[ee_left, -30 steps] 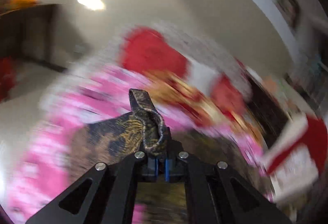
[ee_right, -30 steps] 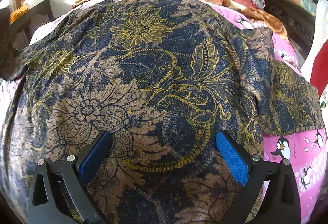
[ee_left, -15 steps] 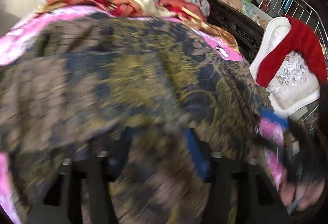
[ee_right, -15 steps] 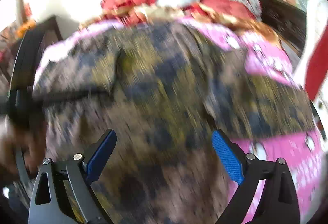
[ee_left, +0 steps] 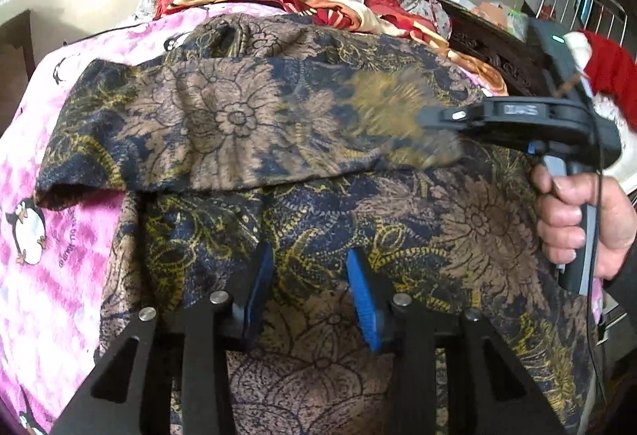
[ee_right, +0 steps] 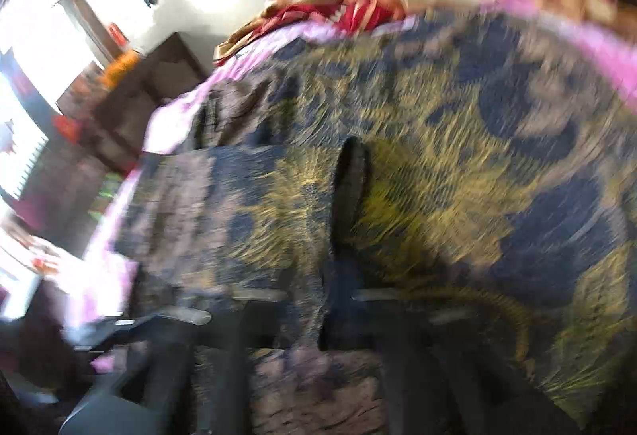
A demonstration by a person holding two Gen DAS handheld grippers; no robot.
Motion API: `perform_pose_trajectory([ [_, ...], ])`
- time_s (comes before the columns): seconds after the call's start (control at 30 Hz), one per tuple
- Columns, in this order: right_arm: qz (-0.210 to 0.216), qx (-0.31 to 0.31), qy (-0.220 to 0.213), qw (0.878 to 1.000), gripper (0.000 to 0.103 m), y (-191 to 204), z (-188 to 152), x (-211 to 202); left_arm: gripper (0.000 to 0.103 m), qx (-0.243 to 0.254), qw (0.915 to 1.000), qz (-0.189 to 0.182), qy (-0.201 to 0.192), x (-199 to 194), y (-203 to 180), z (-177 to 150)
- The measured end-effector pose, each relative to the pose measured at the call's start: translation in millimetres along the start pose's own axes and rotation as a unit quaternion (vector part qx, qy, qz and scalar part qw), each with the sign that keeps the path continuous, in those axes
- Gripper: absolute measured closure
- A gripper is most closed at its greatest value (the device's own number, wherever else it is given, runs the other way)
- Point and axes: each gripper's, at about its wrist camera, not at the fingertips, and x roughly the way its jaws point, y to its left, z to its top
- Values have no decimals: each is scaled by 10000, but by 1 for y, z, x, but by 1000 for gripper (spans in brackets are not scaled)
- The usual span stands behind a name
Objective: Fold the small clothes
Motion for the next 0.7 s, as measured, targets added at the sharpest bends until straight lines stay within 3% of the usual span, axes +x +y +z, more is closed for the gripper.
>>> perform_pose_trajectory([
  [0.07,-65,33,-278,9996,96,-8,-1,-23,62,-93,9999,-116,-3,-1,5,-1],
  [0.2,-1292,345,-358,9904,96,-55,-6,-64,62,-79,9999,-98,-7,-2,4,-1],
  [0.3,-1829,521,-215,9815,96,-86,-17,-85,62,-17,10000,-14,-26,-3,1,-1],
  [0.43,-2180,367,-258,9749,96,-85,-21,-97,61,-151,9994,210,-215,-19,0,11],
  [0.53,-2302,476,-177,9718,96,-90,-18,-98,50,-415,9971,275,-580,-37,7,31],
  [0.7,-2464,653,-181,9668,96,-90,-18,-99,51,-667,9930,472,-851,-39,25,79],
])
